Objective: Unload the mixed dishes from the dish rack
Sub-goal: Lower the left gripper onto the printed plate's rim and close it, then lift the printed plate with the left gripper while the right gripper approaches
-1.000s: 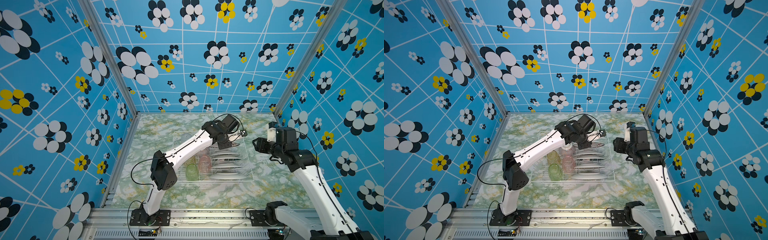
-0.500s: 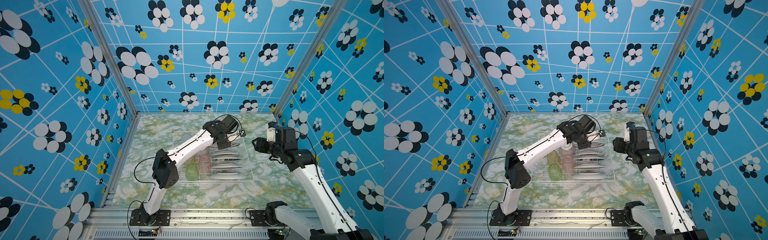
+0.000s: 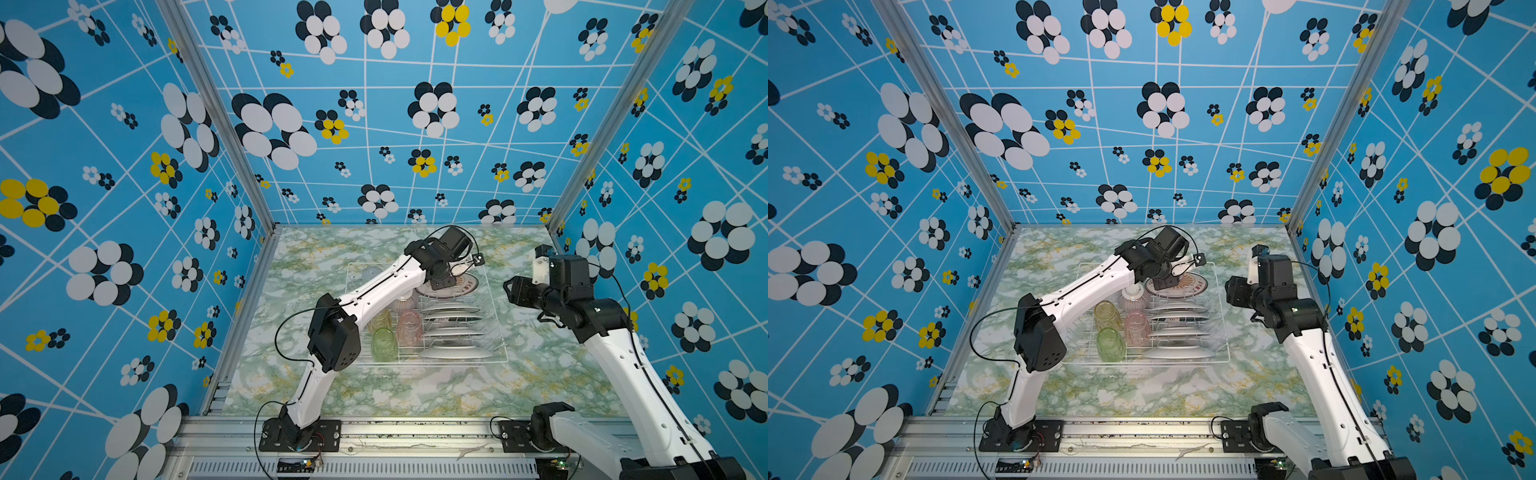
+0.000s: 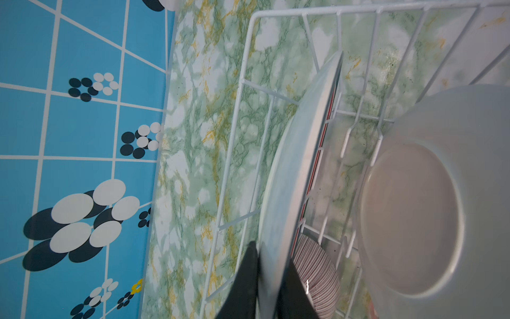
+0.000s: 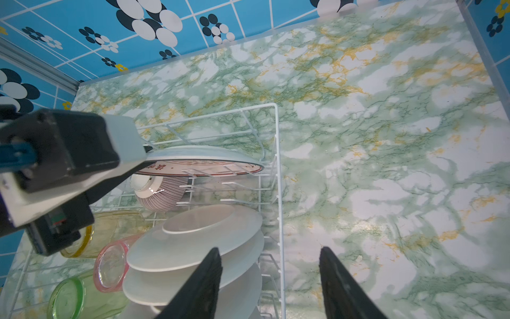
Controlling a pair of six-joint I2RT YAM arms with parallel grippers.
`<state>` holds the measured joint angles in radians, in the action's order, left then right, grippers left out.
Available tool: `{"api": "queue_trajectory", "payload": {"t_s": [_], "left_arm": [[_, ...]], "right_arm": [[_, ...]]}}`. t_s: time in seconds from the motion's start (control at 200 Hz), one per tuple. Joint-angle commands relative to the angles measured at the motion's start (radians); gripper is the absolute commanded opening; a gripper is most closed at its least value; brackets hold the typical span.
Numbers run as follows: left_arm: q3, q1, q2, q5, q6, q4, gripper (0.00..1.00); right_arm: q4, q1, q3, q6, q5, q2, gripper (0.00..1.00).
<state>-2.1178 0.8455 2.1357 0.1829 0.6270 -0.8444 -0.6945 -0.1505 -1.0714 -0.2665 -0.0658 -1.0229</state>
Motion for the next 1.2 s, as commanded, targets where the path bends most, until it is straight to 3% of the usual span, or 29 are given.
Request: {"api": "queue_trajectory", "payload": {"t_s": [0.0, 0.125, 0.48, 0.95, 1.195], "left_arm": [[0.018, 0.012, 0.018, 0.0, -0.023, 0.012, 0.08], [0.037, 0.014, 0.02, 0.021, -0.011, 0.039, 0.0], [0.155, 0.03, -0.033, 0.057, 0.016, 0.153, 0.0], [0.331, 0.055, -0.264, 0.206, 0.004, 0.419, 0.0], [0.292, 0.06, -0.342, 0.218, -0.041, 0.38, 0.0]], "right_arm": [[0.017, -0.007, 0.015, 0.005, 0.0, 0.004, 0.59], [0.016, -0.007, 0.02, 0.001, 0.001, 0.012, 0.59], [0.02, -0.007, 0.036, -0.004, 0.011, 0.028, 0.59], [0.085, -0.008, 0.076, -0.049, 0.021, 0.049, 0.58], [0.093, -0.008, 0.074, -0.056, 0.009, 0.05, 0.58]]}}
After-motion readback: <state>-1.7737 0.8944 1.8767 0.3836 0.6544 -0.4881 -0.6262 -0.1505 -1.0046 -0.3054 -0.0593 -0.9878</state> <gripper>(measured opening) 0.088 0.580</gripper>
